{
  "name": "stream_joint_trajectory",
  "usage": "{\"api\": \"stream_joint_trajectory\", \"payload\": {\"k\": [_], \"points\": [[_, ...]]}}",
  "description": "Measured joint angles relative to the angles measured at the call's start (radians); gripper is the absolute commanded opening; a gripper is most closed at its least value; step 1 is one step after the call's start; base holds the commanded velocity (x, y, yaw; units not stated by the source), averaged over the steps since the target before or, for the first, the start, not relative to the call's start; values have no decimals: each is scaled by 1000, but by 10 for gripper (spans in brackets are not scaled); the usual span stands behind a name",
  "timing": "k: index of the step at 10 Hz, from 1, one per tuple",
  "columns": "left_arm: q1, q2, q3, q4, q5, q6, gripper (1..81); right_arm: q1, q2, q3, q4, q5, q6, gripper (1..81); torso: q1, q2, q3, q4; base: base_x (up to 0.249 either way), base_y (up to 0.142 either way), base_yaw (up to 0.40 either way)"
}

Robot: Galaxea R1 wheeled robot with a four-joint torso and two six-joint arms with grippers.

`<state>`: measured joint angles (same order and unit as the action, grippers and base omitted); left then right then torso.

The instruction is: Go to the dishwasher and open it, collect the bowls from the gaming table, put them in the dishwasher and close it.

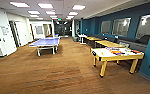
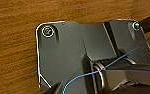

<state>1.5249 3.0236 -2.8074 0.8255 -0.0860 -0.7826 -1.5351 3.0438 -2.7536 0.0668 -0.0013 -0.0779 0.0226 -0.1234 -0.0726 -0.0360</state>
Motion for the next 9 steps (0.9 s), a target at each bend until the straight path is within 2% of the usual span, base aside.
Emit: {"api": "stream_joint_trajectory", "payload": {"k": [9], "points": [[-2,4,4,0,-4,0,811,-3,-2,-4,0,1,0,811,-1,-1,0,0,198,0,0]]}}
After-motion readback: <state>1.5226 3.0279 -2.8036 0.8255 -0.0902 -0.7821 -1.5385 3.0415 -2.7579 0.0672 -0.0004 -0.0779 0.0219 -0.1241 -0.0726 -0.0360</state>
